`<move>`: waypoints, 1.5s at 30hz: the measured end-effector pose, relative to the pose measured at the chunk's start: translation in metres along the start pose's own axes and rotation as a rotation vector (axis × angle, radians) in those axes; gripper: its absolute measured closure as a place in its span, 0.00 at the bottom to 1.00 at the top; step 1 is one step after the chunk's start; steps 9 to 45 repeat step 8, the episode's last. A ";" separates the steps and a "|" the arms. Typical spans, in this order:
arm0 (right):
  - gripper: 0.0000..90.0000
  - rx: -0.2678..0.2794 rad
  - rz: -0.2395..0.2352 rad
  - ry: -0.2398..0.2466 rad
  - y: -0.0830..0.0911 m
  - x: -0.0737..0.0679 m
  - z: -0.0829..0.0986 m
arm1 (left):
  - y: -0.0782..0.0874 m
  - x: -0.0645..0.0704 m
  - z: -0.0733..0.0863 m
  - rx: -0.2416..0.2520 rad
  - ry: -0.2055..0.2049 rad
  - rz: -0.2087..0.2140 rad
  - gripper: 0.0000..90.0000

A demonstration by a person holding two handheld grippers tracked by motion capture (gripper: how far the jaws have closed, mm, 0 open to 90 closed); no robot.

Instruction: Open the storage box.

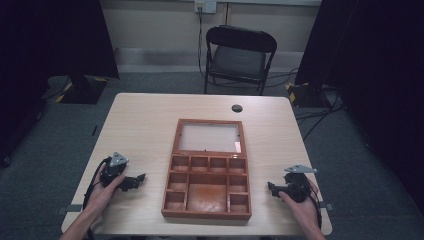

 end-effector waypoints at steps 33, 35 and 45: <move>0.06 0.067 0.006 -0.003 -0.006 0.005 0.002 | -0.001 0.000 0.000 -0.005 0.004 -0.002 0.05; 0.06 0.067 0.006 -0.003 -0.006 0.005 0.002 | -0.001 0.000 0.000 -0.005 0.004 -0.002 0.05; 0.06 0.067 0.006 -0.003 -0.006 0.005 0.002 | -0.001 0.000 0.000 -0.005 0.004 -0.002 0.05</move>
Point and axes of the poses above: each handheld gripper's, and its own axes: y roughly backward along the jaws, z roughly out of its underside, x roughly to its right, the point moved 6 cm from there along -y, roughly forward along the jaws, and after that the axes turned 8 degrees about -x, right-handed, at the moved point
